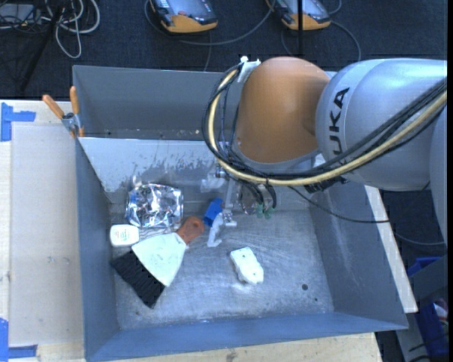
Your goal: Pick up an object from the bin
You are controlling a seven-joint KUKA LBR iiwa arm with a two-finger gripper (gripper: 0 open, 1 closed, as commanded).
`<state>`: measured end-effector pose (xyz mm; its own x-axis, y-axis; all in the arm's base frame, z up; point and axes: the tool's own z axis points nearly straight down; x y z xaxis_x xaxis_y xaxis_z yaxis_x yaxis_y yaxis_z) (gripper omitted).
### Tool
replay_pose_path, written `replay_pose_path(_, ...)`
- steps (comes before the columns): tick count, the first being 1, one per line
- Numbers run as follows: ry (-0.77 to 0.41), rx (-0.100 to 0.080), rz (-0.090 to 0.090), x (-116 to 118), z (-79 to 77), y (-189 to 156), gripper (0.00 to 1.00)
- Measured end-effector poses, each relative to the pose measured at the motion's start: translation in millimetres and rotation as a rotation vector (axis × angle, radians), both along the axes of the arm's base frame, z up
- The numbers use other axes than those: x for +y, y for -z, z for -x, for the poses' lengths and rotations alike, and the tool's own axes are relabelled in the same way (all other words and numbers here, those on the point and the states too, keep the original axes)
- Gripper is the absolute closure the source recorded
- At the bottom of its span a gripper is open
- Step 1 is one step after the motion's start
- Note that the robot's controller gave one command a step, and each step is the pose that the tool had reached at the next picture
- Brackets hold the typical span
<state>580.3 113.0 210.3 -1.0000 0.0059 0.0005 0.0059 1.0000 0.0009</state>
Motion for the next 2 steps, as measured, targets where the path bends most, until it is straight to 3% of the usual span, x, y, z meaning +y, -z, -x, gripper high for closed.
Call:
replay_pose_path(1,0.001,0.000,0.000,-0.1,0.0,0.0,1.00)
replay_pose_path(2,0.002,0.000,0.000,-0.1,0.0,0.0,1.00)
